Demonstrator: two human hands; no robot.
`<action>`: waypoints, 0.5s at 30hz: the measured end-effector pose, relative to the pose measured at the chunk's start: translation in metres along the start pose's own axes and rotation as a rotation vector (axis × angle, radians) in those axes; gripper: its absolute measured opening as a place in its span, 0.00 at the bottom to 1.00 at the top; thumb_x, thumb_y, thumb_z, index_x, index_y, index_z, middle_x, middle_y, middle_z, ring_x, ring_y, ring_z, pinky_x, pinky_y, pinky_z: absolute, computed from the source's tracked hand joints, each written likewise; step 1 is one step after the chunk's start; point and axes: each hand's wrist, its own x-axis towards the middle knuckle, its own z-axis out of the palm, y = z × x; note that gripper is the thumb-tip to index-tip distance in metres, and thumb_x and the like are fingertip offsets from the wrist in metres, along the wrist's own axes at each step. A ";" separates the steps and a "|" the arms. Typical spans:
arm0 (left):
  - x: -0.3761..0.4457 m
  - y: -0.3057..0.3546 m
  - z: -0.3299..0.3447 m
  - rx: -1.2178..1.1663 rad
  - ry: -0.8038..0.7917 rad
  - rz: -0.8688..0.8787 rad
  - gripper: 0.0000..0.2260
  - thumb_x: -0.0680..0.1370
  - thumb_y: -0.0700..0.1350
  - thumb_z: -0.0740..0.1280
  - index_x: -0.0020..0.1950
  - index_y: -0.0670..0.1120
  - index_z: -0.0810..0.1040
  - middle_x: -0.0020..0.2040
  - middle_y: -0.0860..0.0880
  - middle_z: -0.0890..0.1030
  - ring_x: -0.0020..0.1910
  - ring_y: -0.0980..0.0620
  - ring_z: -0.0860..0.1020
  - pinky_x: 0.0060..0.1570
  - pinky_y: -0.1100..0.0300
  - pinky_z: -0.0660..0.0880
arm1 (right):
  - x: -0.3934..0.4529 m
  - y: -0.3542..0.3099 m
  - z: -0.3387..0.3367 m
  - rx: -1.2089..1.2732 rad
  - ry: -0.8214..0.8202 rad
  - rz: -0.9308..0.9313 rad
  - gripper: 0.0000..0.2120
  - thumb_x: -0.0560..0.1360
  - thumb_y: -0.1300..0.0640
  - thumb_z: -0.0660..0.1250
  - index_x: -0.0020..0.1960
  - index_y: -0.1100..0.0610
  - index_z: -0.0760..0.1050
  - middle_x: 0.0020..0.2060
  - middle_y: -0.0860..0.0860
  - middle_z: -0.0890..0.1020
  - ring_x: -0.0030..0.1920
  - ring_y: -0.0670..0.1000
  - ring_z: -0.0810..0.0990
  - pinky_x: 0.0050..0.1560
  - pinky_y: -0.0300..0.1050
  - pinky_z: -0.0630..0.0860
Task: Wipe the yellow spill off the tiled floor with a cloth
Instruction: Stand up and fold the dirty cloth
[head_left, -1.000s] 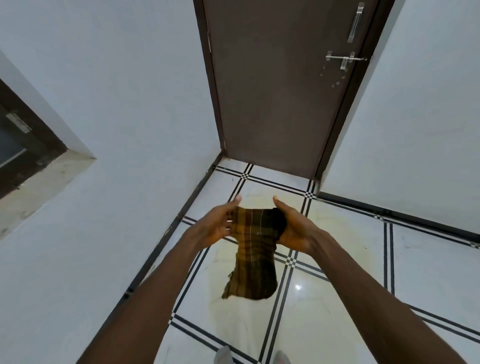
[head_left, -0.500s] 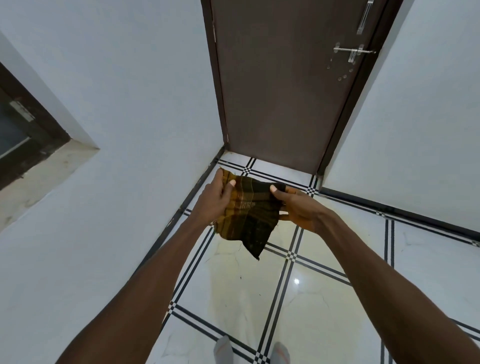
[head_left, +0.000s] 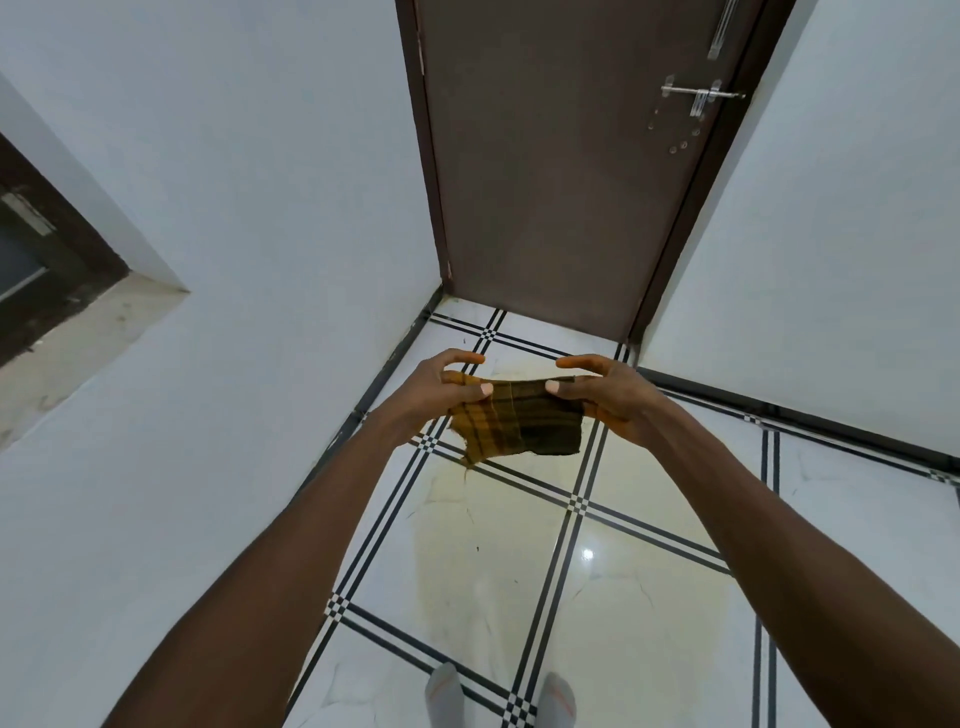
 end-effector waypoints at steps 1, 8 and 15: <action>0.001 0.002 -0.001 0.071 -0.007 0.023 0.25 0.75 0.48 0.77 0.70 0.51 0.76 0.63 0.44 0.81 0.61 0.45 0.81 0.55 0.57 0.80 | 0.000 -0.003 0.000 -0.017 -0.013 -0.027 0.20 0.75 0.66 0.74 0.66 0.59 0.77 0.59 0.57 0.81 0.59 0.55 0.81 0.50 0.44 0.80; 0.000 0.019 0.004 0.474 0.036 0.153 0.24 0.70 0.46 0.82 0.64 0.47 0.80 0.57 0.50 0.81 0.58 0.50 0.79 0.58 0.55 0.79 | -0.002 -0.012 0.003 -0.372 -0.001 -0.250 0.16 0.72 0.66 0.79 0.58 0.58 0.83 0.58 0.56 0.84 0.63 0.57 0.81 0.63 0.52 0.80; 0.001 0.022 0.005 0.579 0.136 0.230 0.17 0.74 0.42 0.78 0.63 0.43 0.83 0.51 0.49 0.82 0.52 0.52 0.79 0.52 0.60 0.77 | -0.002 -0.016 0.012 -0.894 0.120 -0.395 0.24 0.71 0.62 0.80 0.66 0.58 0.81 0.61 0.55 0.82 0.62 0.53 0.80 0.61 0.49 0.79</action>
